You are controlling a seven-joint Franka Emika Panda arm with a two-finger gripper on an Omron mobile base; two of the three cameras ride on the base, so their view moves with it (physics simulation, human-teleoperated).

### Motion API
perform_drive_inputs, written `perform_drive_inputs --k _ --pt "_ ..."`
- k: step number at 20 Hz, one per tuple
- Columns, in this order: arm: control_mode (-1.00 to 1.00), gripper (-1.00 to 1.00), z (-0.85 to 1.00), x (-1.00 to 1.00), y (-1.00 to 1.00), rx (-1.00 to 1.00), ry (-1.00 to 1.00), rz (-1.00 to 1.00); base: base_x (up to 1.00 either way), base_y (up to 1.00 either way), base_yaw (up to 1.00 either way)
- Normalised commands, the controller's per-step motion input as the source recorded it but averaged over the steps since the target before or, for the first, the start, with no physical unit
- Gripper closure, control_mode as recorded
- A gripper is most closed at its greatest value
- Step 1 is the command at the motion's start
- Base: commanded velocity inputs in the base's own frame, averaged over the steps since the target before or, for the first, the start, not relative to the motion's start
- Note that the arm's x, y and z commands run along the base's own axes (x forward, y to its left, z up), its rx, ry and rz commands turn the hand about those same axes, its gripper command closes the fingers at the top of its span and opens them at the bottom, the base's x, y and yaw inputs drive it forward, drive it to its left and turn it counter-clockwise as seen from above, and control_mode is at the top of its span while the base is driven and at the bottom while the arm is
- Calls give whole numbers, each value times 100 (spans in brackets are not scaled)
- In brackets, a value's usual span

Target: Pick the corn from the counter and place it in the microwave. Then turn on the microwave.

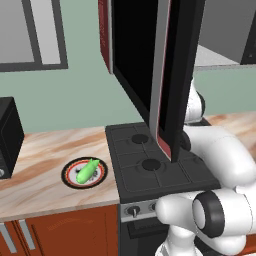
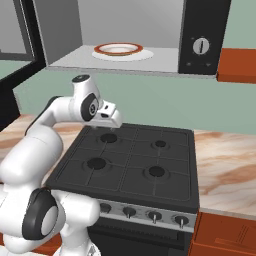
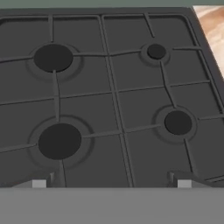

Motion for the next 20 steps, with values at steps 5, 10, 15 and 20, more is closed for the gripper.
perform_drive_inputs --k 5,10,15,20 --pt "-100 -100 -26 1 1 0 0 0 0 0 0" --pt "-100 -100 -18 0 5 0 0 0 0 0 0" --pt "-100 -100 -15 0 9 1 0 0 0 0 0" --pt "-100 -100 -8 1 15 2 1 1 0 0 0"
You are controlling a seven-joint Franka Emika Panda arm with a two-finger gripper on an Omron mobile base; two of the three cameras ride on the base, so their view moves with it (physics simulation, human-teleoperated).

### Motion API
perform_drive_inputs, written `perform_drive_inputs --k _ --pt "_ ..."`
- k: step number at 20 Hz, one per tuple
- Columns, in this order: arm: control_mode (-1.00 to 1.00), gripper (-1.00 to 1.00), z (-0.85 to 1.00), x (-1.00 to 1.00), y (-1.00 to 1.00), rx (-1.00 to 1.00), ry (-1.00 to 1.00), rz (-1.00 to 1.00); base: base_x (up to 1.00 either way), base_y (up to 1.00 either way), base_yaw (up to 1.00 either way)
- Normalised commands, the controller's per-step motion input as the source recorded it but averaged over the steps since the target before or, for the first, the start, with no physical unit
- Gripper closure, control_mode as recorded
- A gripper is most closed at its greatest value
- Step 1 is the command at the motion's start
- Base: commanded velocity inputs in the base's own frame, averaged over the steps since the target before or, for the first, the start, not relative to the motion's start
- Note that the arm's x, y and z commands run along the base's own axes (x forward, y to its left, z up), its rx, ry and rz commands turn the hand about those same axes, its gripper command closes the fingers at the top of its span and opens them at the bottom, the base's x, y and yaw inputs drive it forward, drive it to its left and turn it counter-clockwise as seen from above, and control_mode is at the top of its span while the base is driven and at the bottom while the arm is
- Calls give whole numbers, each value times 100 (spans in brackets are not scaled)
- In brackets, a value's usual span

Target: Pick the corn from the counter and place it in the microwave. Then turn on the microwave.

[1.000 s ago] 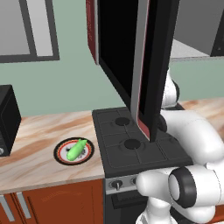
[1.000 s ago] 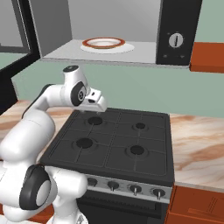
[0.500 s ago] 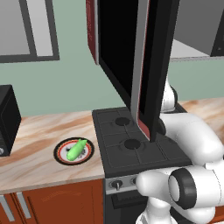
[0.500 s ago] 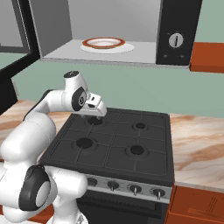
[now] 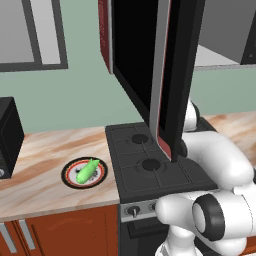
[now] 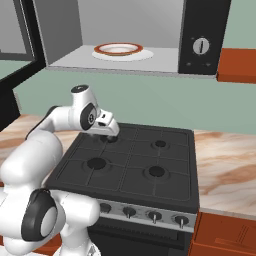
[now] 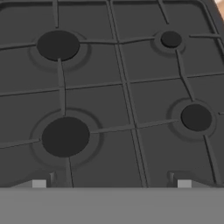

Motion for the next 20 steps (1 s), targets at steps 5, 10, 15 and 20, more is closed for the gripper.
perform_drive_inputs --k 5,10,15,20 --pt "-100 -100 -9 5 19 1 3 2 0 0 0" --pt "-100 -100 -7 6 20 1 5 2 0 0 0" --pt "-100 -100 -6 6 21 1 5 2 0 0 0" --pt "-100 -100 -11 3 18 0 3 1 0 0 0"
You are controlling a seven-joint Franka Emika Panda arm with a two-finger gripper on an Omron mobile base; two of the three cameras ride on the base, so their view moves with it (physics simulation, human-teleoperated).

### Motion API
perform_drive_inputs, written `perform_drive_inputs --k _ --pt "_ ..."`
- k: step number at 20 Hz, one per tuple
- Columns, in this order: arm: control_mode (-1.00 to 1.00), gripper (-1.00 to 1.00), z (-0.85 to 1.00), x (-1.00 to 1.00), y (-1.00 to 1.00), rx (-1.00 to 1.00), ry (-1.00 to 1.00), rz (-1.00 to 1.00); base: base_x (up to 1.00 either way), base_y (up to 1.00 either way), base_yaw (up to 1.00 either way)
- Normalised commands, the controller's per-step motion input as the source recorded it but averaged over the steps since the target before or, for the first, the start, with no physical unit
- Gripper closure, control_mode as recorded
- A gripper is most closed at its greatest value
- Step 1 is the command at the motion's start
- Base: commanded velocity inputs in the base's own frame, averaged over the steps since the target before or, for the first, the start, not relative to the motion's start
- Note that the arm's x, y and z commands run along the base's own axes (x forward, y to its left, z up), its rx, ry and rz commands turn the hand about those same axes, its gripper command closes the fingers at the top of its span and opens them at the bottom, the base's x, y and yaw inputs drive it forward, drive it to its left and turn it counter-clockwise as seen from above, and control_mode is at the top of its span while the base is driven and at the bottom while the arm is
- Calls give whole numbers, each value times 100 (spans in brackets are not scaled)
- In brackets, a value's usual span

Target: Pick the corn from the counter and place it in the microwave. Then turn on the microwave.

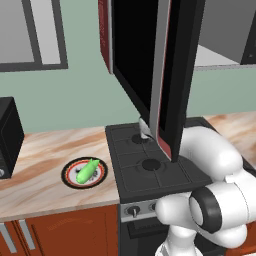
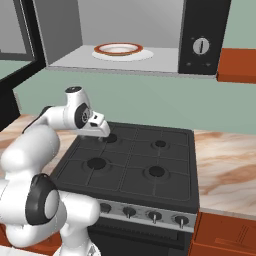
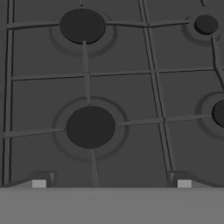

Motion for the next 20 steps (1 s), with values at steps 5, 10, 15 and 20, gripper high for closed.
perform_drive_inputs --k 5,10,15,20 --pt "-100 -100 -13 0 19 0 1 1 0 0 0" --pt "-100 -100 -16 0 19 0 0 1 0 0 0" --pt "-100 -100 -9 0 19 1 0 2 0 0 0" --pt "-100 -100 -2 0 18 2 1 3 0 0 0"
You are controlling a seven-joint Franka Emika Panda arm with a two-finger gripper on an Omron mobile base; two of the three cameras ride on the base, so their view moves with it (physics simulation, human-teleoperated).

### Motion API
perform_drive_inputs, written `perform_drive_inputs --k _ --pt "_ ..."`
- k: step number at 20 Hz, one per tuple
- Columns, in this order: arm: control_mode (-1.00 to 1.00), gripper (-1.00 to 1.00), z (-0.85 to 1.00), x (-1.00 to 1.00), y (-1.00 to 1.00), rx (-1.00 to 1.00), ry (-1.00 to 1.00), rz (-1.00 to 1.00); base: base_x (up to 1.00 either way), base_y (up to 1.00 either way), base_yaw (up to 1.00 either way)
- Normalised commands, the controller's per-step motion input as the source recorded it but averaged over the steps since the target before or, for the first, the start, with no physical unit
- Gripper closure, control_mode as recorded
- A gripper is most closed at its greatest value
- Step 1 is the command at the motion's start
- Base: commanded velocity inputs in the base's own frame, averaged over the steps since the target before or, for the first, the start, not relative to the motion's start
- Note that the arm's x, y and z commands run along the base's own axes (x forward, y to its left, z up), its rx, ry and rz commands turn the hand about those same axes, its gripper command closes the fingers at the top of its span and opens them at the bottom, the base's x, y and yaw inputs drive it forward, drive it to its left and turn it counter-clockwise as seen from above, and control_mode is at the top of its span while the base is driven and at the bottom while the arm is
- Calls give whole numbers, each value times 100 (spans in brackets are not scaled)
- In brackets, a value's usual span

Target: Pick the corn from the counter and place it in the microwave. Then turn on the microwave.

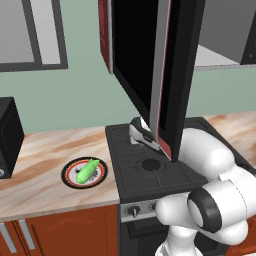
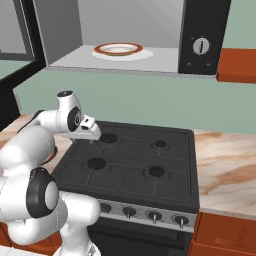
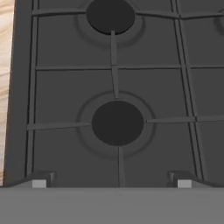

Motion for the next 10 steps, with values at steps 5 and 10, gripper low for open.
perform_drive_inputs --k 5,10 --pt "-100 -100 -6 0 20 2 2 3 0 0 0" --pt "-100 -100 -5 0 20 2 2 4 0 0 0"
